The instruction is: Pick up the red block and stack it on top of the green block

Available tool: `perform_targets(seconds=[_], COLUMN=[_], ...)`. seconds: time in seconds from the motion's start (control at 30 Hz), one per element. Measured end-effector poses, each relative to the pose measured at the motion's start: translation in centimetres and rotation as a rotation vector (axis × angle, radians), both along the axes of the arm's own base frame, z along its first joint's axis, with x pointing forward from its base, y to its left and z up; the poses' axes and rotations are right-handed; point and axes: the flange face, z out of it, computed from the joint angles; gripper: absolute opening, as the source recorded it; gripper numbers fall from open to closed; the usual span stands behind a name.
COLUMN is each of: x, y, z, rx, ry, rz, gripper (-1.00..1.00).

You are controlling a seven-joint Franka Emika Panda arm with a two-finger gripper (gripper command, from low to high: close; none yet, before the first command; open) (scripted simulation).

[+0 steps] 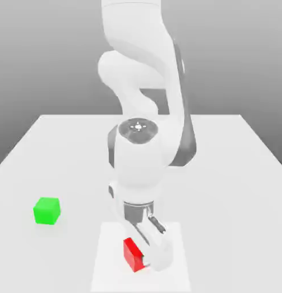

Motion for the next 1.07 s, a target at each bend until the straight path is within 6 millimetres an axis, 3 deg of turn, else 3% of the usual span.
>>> perform_targets(seconds=[0.07,0.23,0.27,0.37,0.5,0.7,0.77,0.93,0.97,1.07], x=[0.0,0.0,-0.2,-1.9,-6.0,-13.5,-15.0,-15.5,-15.6,-15.6], y=[0.0,0.0,-0.8,-7.4,-15.4,-22.9,-24.2,-24.6,-24.5,-24.5], z=[0.0,4.9,5.7,7.0,8.2,9.7,9.0,4.5,3.7,3.7], rx=[0.000,0.000,-0.003,-0.014,-0.020,-0.008,-0.002,-0.001,-0.001,-0.001], ry=[0.001,0.001,0.001,0.005,0.010,0.006,0.003,0.002,0.002,0.002], rz=[0.000,-0.001,-0.004,-0.059,-0.112,-0.135,-0.144,-0.148,-0.147,-0.146], gripper=[-1.00,-1.00,-1.00,-1.00,-1.00,-1.00,-1.00,-1.00,1.00,1.00])
